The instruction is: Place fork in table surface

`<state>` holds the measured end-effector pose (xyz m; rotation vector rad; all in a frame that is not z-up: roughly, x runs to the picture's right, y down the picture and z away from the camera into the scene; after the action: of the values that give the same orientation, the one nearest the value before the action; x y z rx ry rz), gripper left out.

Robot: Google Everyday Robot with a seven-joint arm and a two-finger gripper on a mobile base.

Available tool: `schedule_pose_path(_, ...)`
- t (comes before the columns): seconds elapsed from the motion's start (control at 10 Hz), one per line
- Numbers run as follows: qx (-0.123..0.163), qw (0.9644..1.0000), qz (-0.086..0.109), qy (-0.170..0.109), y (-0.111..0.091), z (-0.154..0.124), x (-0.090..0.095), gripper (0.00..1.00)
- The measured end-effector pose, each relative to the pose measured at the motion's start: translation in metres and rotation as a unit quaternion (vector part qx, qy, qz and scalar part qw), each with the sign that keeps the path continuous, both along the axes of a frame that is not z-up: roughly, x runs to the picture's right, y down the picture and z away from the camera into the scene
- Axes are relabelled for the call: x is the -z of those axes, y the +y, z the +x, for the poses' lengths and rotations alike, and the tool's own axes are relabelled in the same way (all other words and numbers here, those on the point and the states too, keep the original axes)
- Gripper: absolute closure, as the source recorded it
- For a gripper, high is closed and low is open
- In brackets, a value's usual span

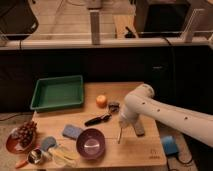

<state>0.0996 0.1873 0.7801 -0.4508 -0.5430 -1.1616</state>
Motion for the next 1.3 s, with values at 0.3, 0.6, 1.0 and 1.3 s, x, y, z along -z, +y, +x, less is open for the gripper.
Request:
schedule_pose_path(0.3,-0.014,0.9998,-0.017,0.003,-0.003,0.021,-0.037,1.0)
schedule_pose_path(0.6,-0.022,0.9987,-0.042,-0.02,0.002,0.027,-0.043,1.0)
schedule_pose_path(1.0,0.002,0.9969,-0.065,-0.045,0.017,0.014,-0.049,0.97)
schedule_pose_path(1.3,0.022,0.9975,-0.059,-0.031,0.029,-0.01,-0.054,0.69)
